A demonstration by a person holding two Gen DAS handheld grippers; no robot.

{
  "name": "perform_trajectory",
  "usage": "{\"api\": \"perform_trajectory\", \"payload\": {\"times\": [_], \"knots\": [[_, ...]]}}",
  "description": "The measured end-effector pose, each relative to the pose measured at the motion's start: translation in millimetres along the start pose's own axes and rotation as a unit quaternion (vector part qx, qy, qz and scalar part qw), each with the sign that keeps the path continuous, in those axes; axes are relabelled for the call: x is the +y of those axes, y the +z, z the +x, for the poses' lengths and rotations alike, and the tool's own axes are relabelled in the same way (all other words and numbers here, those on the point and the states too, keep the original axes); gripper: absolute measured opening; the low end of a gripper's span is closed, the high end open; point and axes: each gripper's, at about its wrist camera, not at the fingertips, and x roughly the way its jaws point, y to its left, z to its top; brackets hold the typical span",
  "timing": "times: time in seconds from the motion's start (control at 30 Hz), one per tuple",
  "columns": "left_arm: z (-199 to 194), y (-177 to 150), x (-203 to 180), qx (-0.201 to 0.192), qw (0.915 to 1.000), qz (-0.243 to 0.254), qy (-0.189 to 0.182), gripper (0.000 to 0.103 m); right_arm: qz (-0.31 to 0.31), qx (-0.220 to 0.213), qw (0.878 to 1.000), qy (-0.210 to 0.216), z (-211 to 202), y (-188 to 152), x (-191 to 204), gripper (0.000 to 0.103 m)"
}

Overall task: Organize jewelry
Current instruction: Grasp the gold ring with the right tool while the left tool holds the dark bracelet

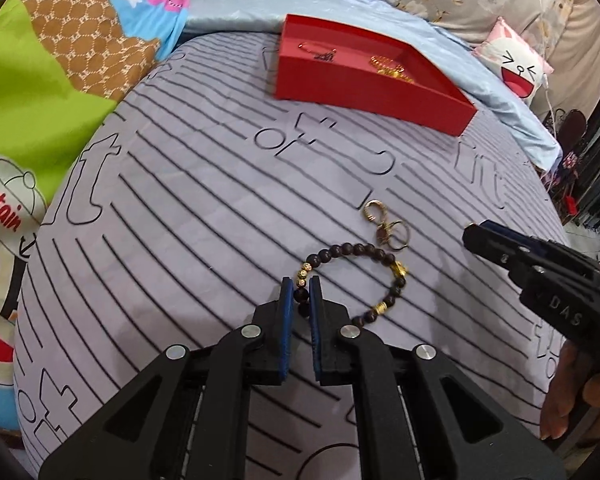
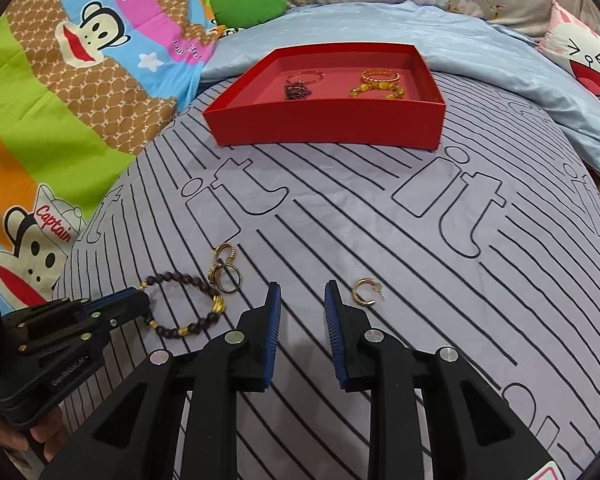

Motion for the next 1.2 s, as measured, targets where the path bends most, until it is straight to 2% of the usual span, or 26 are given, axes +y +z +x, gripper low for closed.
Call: {"api": "perform_trajectory", "payload": {"times": [0.07, 0.33, 0.47, 0.93, 1.03, 1.13, 1.2], "knots": [[-2, -1, 7, -0.002, 0.9999, -0.007, 0.009, 0.008, -0.006, -0.001, 1.0, 0.001, 2, 0, 5, 0.033], [1, 2, 22, -0.003, 0.9995, -0.024, 0.021, 0.008, -0.026, 0.011, 1.0, 0.013, 14, 2, 22, 0.034], [3, 5, 22, -0.007, 0.9995, -0.022, 0.021, 0.008, -0.038, 0.012, 0.999, 0.02, 18, 3, 32, 0.041], [16, 22, 15, -0.015, 0.9997, -0.016, 0.013, 0.008, -0.056, 0.02, 0.998, 0.012, 39, 6, 43, 0.041], [18, 24, 14, -0.016, 0.9997, -0.014, 0.012, 0.008, -0.06, 0.016, 0.998, 0.005, 40, 6, 44, 0.037], [19, 26, 13, -0.017, 0.9997, -0.012, 0.012, 0.008, -0.06, 0.014, 0.998, -0.002, 40, 6, 41, 0.024], [20, 27, 12, -0.018, 0.9997, -0.011, 0.012, 0.008, -0.054, 0.014, 0.998, 0.003, 39, 7, 37, 0.024]]}}
